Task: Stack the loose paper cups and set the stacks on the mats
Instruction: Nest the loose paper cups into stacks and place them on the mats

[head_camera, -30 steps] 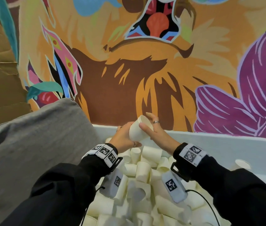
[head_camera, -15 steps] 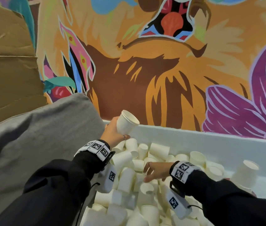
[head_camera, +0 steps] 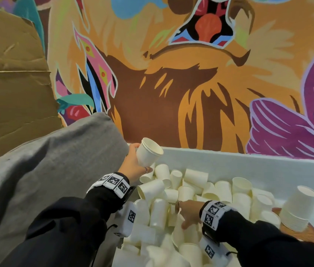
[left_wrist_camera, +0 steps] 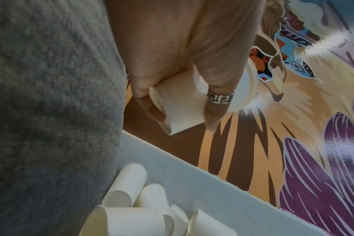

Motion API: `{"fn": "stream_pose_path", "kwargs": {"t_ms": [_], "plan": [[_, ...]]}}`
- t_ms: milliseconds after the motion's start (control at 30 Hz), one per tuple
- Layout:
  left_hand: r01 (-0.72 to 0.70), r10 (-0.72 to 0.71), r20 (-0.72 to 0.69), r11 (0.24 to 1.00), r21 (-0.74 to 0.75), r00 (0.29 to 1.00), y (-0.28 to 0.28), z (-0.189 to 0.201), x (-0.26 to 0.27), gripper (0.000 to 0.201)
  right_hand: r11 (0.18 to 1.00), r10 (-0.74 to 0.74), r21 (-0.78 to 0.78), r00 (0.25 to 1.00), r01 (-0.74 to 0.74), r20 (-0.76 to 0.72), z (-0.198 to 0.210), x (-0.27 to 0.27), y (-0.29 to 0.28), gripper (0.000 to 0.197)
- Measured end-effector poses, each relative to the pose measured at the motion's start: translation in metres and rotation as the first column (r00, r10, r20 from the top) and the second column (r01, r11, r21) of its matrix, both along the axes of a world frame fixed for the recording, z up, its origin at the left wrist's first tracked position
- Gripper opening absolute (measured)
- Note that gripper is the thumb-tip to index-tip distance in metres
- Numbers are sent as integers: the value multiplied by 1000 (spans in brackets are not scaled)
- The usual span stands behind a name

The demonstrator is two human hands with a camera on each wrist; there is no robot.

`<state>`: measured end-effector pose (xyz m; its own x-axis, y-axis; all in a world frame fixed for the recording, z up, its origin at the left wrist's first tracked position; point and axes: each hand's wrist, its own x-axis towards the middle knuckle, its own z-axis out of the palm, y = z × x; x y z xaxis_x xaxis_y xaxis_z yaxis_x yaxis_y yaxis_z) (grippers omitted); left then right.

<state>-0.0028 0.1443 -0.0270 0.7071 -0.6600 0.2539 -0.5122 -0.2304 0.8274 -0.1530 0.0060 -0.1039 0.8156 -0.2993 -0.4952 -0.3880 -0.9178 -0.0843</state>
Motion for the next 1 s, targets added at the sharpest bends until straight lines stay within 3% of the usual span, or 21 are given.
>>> {"fn": "stream_pose_path", "kwargs": {"t_ms": [133, 200, 267, 300, 367, 400, 500, 600, 700, 833, 1000], "plan": [[6, -6, 13, 1000, 10, 1000, -1, -2, 4, 71, 983, -131, 150, 978, 107, 161, 45, -6, -25, 53], [16, -16, 27, 1000, 7, 1000, -3, -3, 4, 66, 952, -224, 271, 923, 140, 312, 72, -13, -43, 50], [30, -30, 29, 999, 11, 999, -5, -3, 4, 63, 887, -365, 442, 795, 137, 485, 97, -22, -59, 43], [34, -35, 32, 999, 15, 999, -7, -2, 4, 63, 837, -450, 537, 693, 108, 563, 109, -26, -66, 41], [51, -52, 31, 999, 19, 998, -11, -1, 2, 63, 706, -626, 708, 484, 19, 611, 124, -30, -75, 41], [61, -62, 21, 998, 20, 998, -13, -1, 1, 63, 647, -687, 762, 417, -21, 595, 128, -31, -77, 41], [101, -101, 0, 994, 39, 995, -21, 2, -7, 65, 557, -758, 823, 338, -111, 558, 133, -28, -73, 44], [145, -145, -8, 987, 66, 989, -30, 6, -17, 65, 578, -730, 803, 346, -145, 589, 134, -27, -60, 50], [166, -165, -11, 984, 64, 986, -36, 10, -26, 63, 716, -592, 692, 442, -96, 674, 136, -30, -47, 62], [171, -174, 17, 981, 95, 985, -40, 12, -33, 68, 866, -373, 490, 523, -100, 766, 143, -35, -39, 97], [147, -156, 58, 981, 129, 986, -40, 11, -37, 71, 903, -280, 420, 611, -96, 741, 148, -36, -36, 115]]}}
